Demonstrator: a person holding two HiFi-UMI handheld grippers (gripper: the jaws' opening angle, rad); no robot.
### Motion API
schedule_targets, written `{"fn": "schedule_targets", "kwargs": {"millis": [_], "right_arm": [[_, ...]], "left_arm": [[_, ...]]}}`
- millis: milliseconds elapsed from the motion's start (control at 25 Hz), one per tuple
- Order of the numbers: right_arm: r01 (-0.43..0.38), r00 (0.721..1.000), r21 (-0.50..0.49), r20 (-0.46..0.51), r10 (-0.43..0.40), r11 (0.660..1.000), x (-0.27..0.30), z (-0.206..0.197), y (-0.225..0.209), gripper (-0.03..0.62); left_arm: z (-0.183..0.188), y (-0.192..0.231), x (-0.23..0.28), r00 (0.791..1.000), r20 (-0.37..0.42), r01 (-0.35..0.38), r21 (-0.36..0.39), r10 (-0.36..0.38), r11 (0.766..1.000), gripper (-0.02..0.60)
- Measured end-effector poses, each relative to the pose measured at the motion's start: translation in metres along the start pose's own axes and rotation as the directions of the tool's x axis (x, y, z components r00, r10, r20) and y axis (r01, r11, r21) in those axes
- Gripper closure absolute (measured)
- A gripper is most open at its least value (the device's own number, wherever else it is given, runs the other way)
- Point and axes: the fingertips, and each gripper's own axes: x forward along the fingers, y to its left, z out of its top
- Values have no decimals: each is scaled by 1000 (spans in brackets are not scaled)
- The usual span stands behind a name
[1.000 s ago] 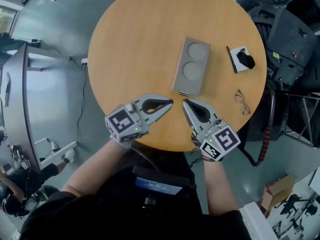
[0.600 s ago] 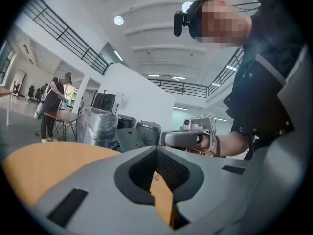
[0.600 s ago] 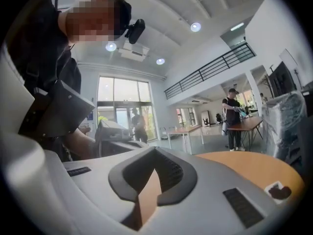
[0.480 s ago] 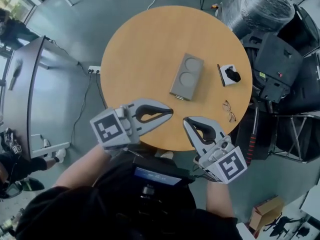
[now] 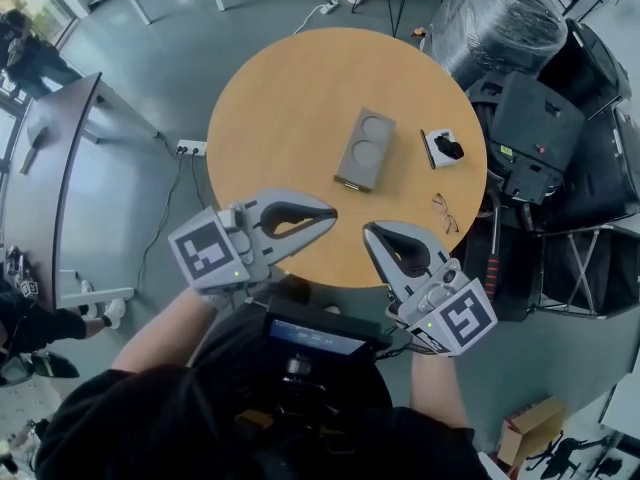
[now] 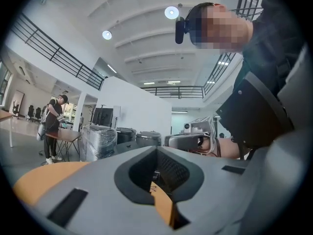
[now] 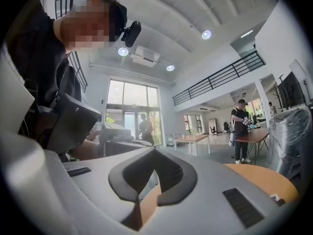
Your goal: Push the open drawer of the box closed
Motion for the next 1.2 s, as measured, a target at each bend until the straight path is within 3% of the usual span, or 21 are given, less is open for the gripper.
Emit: {"fn": "schedule_targets", "kwargs": {"millis": [600, 920, 1200], "right_arm": [[-19, 1000, 9, -8, 19, 1000, -32, 0, 55, 589], [-28, 999, 7, -15, 28, 1000, -34, -1, 64, 589], [-35, 999, 7, -12, 35, 999, -40, -4, 72, 589]], "left_arm": [[4, -64, -8, 1000, -1, 12, -7, -12, 1000, 555], [4, -74, -10, 1000, -2, 12, -15, -12, 1000, 555], [-9, -82, -10, 999, -51, -3, -33, 1, 999, 557]]}}
